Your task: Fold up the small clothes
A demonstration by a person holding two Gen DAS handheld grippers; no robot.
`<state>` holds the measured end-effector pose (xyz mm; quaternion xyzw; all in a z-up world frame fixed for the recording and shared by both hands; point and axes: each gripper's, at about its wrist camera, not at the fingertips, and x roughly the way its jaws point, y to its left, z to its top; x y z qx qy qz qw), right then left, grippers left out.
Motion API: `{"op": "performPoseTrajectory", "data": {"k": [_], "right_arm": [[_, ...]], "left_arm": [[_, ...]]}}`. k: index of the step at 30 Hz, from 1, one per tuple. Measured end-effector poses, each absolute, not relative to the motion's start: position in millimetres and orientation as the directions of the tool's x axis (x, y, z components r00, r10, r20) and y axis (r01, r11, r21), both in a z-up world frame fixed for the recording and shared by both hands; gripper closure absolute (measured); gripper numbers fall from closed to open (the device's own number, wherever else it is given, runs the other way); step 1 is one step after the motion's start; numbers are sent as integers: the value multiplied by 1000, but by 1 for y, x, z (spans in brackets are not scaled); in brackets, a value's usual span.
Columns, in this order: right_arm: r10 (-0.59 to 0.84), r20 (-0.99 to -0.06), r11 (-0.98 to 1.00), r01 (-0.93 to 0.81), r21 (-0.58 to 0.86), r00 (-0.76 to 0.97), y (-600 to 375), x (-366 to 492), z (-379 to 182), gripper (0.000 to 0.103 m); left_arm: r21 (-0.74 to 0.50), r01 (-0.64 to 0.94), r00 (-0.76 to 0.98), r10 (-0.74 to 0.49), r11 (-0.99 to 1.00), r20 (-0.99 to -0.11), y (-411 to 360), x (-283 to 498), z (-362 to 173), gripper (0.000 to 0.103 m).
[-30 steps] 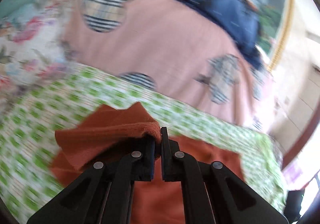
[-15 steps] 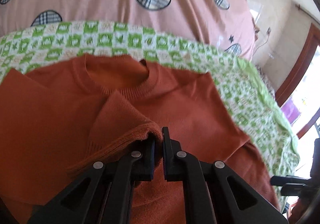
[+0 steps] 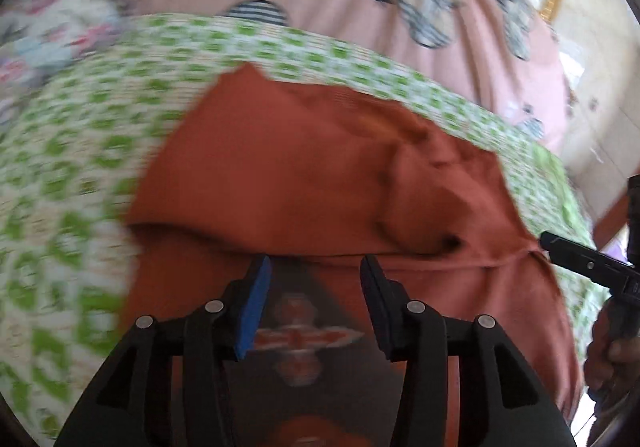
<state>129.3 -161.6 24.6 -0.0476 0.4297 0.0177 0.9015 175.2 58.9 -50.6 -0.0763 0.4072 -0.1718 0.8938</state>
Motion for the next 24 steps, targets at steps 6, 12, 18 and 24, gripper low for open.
{"op": "performPoseTrajectory", "data": {"k": [6,12,18,24], "right_arm": [[-79,-786,949,-196,-248,613,-152,142,3,38],[-113,-762,898,-262,-353,638,-131,169,-17,40],[-31,-737,989,-86,-121,676,-166,164,13,96],[-17,-672,865,348,362,740,-300,105,24,97]], "left_arm": [[-300,51,607,-268,953,-748,129,192,-74,54],[-290,36,622,-249,956,-742,122,213,-76,54],[-287,21,626,-236,958,-743,117,228,-82,54],[-311,10,640,-245,950,-728,122,227,-84,54]]}}
